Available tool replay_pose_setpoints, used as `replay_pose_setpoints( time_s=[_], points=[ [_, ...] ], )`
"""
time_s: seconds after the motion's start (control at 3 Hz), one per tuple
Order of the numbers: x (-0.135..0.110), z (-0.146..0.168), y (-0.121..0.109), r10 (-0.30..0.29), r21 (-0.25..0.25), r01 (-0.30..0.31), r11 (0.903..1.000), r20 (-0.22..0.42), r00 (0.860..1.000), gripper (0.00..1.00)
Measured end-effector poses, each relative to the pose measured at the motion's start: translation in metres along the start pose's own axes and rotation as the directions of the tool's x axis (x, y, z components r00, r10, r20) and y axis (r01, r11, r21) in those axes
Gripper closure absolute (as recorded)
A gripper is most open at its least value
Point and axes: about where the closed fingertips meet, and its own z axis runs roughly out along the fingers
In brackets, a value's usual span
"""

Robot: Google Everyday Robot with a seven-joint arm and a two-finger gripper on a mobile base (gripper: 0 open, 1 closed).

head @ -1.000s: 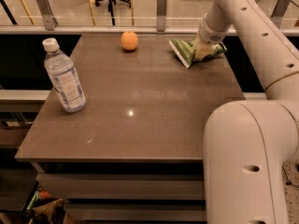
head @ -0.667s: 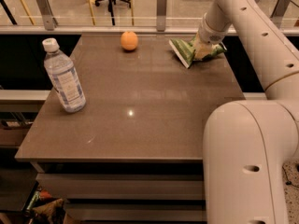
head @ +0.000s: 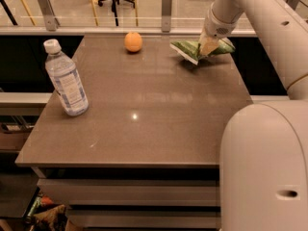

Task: Move green jalapeno chip bag near blue plastic bottle

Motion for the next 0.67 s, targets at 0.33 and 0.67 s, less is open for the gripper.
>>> replay_pose_setpoints(
  time_s=[0.33,0.67],
  points=[
    [-0.009,-0.026,0.010,0.007,0.031,-0.006,0.9995,-0.013,1.000,1.00],
    [-0.024,-0.052,0.030,0.013,0.071,-0.012,0.9974,-0.012,1.000,1.00]
  ],
)
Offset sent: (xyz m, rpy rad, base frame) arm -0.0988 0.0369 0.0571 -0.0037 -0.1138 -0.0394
